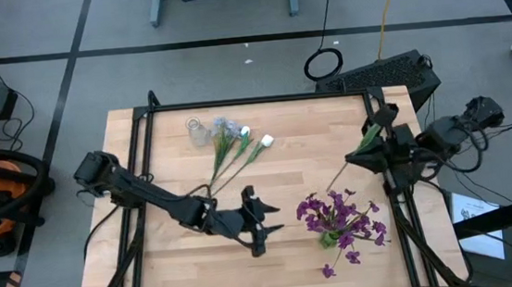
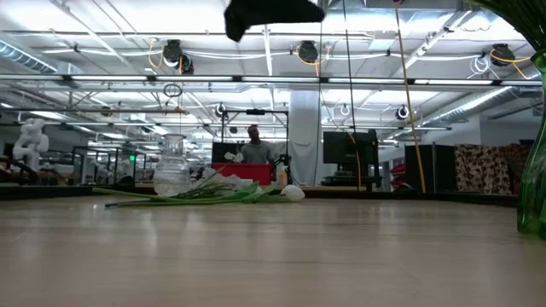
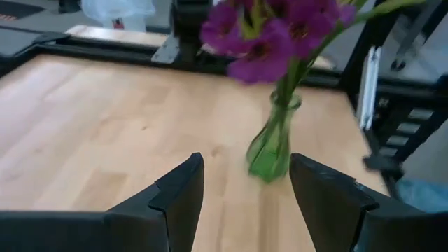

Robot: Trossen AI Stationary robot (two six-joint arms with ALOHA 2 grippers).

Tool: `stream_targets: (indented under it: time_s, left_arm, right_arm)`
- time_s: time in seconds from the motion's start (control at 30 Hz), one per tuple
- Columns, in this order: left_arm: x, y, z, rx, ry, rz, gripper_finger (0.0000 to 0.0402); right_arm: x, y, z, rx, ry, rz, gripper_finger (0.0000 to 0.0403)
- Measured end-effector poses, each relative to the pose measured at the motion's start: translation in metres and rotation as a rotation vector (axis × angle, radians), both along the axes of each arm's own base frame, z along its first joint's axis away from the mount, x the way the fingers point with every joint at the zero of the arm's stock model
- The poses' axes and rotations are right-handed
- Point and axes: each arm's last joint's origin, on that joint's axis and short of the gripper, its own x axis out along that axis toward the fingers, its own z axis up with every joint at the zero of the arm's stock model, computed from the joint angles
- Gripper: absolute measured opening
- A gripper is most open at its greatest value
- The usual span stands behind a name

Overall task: Sort flowers into vase by color
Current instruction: Put the black tulip into the green vase

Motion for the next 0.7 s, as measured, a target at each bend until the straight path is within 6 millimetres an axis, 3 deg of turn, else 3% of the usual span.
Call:
stream_targets:
  time_s: [0.4,0.7]
  left_arm:
    - [0.033,-0.027,-0.060,-0.036,-0.120,-0.129,0.0217]
    - [0.040,-0.044,-0.081,-0.060,-0.163,-0.172,0.0217]
  right_arm:
    - [-0.032,-0.011,-0.011,0.102,0.131,0.021,0.0004]
    - [-0.029,-0.010,-0.034,0.101,0.144,-0.023,0.0004]
